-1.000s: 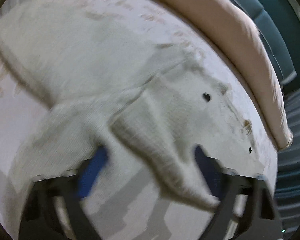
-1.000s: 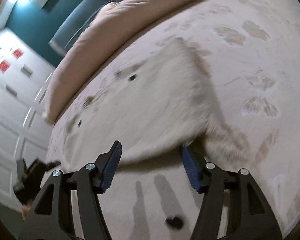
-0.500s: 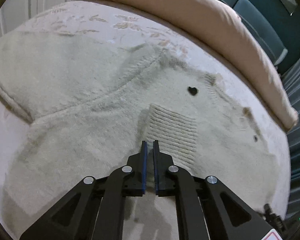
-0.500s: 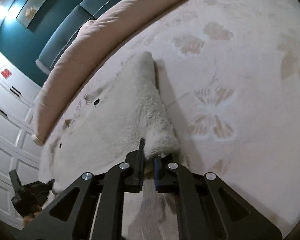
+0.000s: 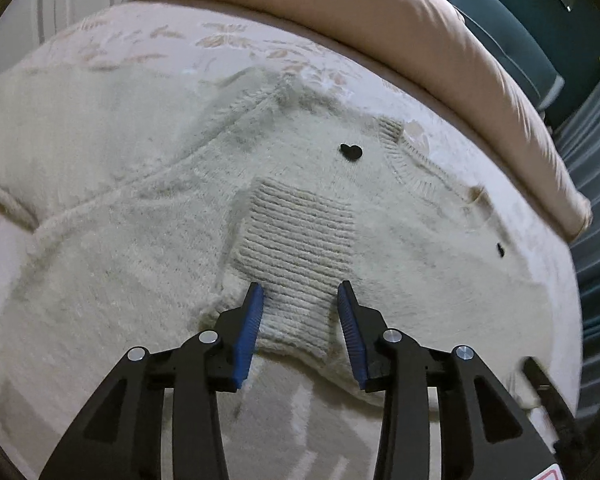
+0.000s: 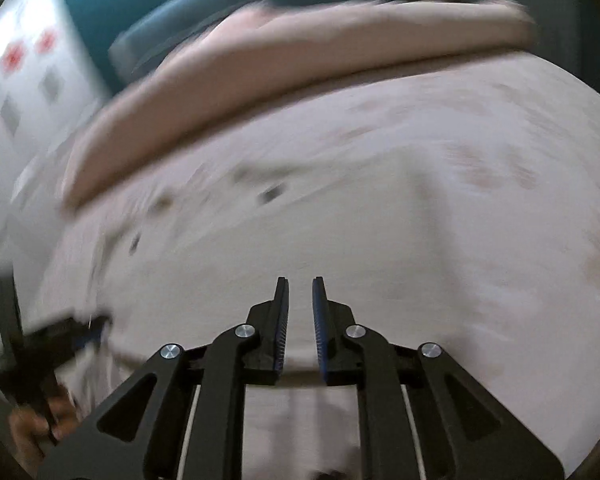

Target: Fold small clothes

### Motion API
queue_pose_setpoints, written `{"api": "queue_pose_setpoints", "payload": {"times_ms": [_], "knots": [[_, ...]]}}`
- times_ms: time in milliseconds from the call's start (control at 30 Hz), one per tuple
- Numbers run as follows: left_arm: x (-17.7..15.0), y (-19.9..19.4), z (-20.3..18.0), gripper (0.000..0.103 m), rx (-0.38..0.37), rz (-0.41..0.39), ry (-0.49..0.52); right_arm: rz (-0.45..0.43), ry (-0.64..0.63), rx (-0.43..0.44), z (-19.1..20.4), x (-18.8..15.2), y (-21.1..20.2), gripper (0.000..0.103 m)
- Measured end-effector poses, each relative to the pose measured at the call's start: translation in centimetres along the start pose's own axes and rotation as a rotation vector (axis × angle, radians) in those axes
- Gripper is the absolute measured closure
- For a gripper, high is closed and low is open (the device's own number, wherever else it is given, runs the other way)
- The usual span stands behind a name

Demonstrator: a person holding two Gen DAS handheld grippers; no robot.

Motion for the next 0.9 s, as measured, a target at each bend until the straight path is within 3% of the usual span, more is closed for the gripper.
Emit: {"api": "queue_pose_setpoints", "payload": {"times_ms": [67,133,167,233,300,333,367,433,533,667,700,800,900], "knots": [[0.0,0.2,0.4,0.065,0.002,-0.002,0.015,0.094,-0.138,0.043,2.7,-0.7,3.5,0.087],[0.1,0.2,0.6,0.065,-0.004,-0.005,0.045,0.092,-0.181,0.022,2.0,-1.6,4.5,0.088],[0.1,0.2,0.8,0.066,-0.008,-0.005,0.060,0.070,-0.143,0.029,0.7,-1.7,4.2,0.088],[0.2,-0.1,1.3,0.070,-0.025,-0.002,0.076,0.049,-0.004,-0.063,-3.9,-2.6,2.3,0.091],[0.4,-1.2,2.1,0.072,-0.059,-0.010,0.064,0.015,0.125,-0.125,-8.0,-4.0,-0.3,0.101],[0.7,-2.0,2.7,0.069,-0.063,-0.025,0.050,-0.012,0.191,-0.177,-9.8,-5.0,-2.2,0.098],[1.3,-3.1,4.0,0.055,-0.053,-0.050,0.021,-0.039,0.228,-0.205,-10.5,-5.7,-4.0,0.093],[3.2,-5.2,7.7,0.042,-0.036,-0.104,-0.069,-0.034,0.223,-0.206,-9.3,-6.9,-5.8,0.089],[6.7,-7.6,13.8,0.029,-0.008,-0.152,-0.203,-0.021,0.167,-0.087,-3.9,-8.8,-6.7,0.084],[13.6,-10.8,26.0,0.029,0.098,-0.240,-0.431,0.007,0.041,0.010,3.3,-11.7,-6.6,0.071],[15.2,-11.3,28.9,0.028,0.131,-0.250,-0.481,0.011,0.004,0.003,4.4,-12.4,-6.4,0.064],[19.1,-12.0,37.1,0.028,0.222,-0.257,-0.657,0.008,-0.125,-0.093,6.5,-14.1,-5.5,0.058],[21.3,-12.1,41.3,0.028,0.163,-0.281,-0.801,0.020,-0.166,-0.117,6.8,-14.0,-4.9,0.045]]}}
Point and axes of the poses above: each gripper's, at about its wrist camera, not at the fingertips, and y roughly the way its jaws point, z to its left, x to its top, the point moved 7 cm from there along y, roughly the way its jaws point, and after that the axes turned 13 degrees about -y, right-handed, at the moved point
